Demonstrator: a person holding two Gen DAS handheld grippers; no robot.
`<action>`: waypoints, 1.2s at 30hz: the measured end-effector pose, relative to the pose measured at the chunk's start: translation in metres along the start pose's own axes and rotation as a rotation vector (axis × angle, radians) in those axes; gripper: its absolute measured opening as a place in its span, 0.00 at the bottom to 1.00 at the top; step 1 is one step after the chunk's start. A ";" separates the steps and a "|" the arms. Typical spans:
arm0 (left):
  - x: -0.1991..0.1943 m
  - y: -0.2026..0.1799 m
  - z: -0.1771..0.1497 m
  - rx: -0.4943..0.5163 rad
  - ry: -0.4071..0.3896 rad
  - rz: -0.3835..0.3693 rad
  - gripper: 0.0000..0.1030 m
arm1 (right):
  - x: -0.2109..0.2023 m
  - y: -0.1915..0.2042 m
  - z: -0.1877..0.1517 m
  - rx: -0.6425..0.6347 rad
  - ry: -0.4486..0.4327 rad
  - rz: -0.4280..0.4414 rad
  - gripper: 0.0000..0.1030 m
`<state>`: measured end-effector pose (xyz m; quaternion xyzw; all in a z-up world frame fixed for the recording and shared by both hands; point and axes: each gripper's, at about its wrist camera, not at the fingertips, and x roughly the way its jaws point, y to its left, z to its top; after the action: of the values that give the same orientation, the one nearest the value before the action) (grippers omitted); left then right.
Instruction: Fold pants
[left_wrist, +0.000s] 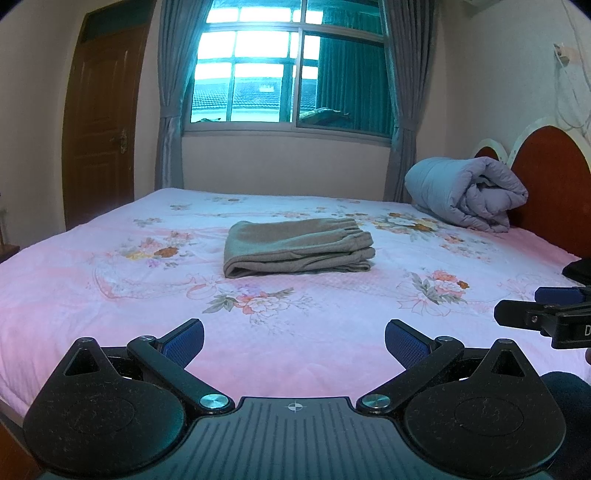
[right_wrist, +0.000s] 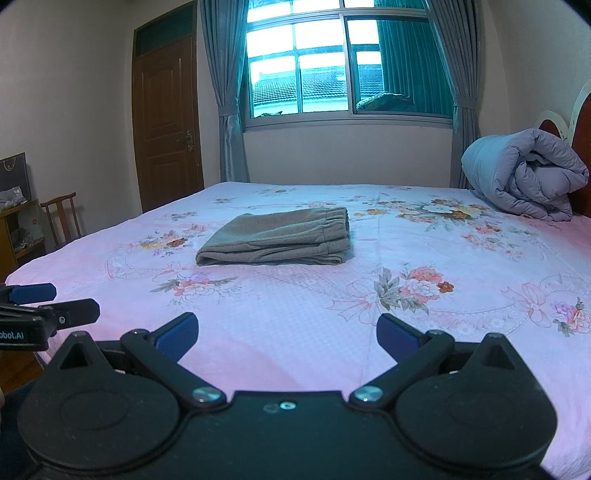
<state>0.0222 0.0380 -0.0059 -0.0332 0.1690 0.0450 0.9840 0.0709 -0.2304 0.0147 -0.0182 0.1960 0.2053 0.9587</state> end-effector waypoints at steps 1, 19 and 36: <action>0.000 0.000 0.000 0.000 0.000 0.000 1.00 | 0.000 0.000 0.000 0.000 0.000 0.000 0.94; -0.002 0.000 0.000 0.005 -0.001 0.007 1.00 | -0.001 -0.001 0.000 -0.002 -0.002 -0.001 0.94; -0.010 -0.011 0.001 0.053 -0.042 0.039 1.00 | -0.002 -0.002 0.000 -0.002 -0.004 -0.002 0.94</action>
<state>0.0146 0.0261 -0.0010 -0.0029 0.1499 0.0602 0.9869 0.0702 -0.2325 0.0151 -0.0188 0.1936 0.2047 0.9593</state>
